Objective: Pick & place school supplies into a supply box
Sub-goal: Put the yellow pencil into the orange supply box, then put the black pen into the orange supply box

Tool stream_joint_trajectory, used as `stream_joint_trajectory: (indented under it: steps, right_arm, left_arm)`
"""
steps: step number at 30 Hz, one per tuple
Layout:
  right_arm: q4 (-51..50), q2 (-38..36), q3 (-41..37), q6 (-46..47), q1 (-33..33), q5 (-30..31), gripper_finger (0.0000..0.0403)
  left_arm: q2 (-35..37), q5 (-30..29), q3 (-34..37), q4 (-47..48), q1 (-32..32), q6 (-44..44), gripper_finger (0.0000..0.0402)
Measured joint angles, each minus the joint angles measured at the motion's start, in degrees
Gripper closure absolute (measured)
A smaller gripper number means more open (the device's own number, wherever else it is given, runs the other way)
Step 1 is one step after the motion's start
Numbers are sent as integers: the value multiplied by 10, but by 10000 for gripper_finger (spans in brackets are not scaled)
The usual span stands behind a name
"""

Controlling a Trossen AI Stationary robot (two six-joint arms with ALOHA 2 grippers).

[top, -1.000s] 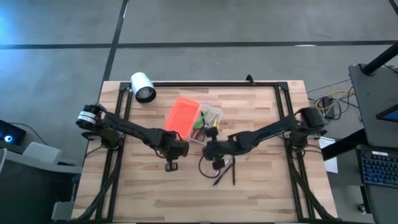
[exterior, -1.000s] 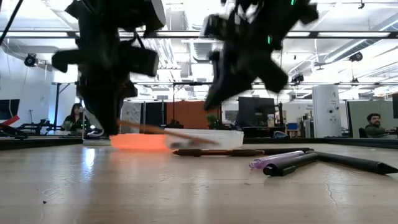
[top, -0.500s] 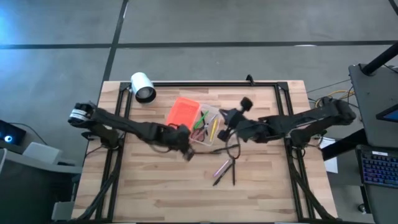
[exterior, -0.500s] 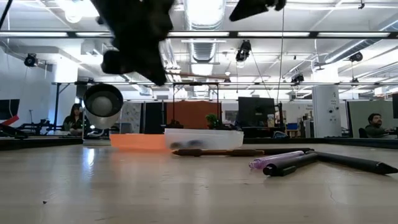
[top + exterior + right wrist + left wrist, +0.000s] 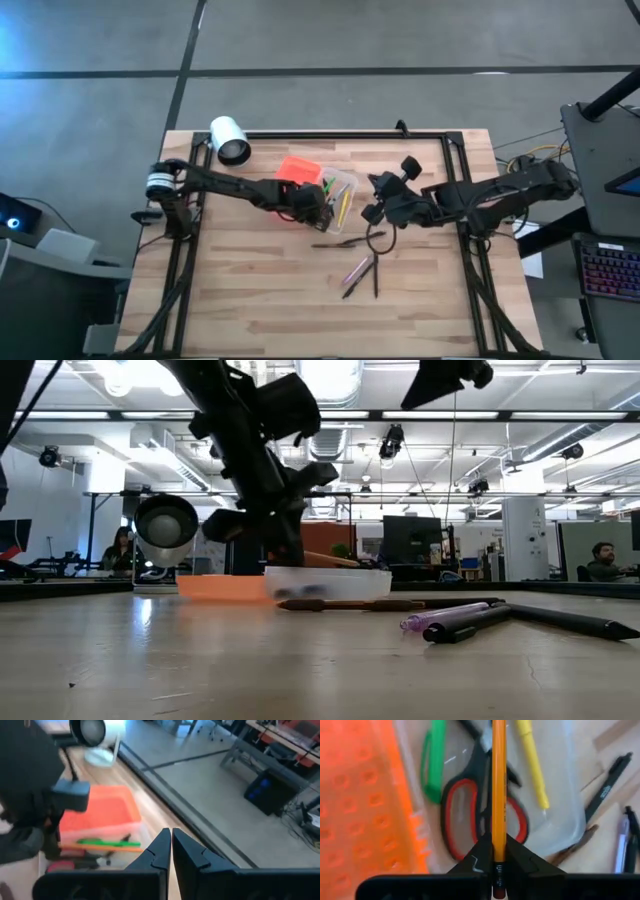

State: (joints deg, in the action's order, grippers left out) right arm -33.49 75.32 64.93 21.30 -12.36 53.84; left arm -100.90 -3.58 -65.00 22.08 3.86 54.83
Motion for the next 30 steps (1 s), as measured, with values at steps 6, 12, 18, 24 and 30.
stream_joint_trajectory:
  steps: [6,12,18,24,30]
  right_arm:
    - [-5,9,-19,6,0,-64,394]
    - [-25,6,-37,8,1,-102,394]
    - [-55,6,-71,-91,17,-342,394]
    - [-29,28,-153,-137,29,-435,394]
    - [-13,101,-165,-186,29,-463,345]
  left_arm:
    - [-25,-19,-44,4,-1,-14,344]
    - [-22,-46,-70,96,-4,-27,300]
    - [59,-66,-61,112,-81,-56,295]
    - [106,-128,-60,132,-178,26,294]
    - [110,-176,-59,177,-255,112,294]
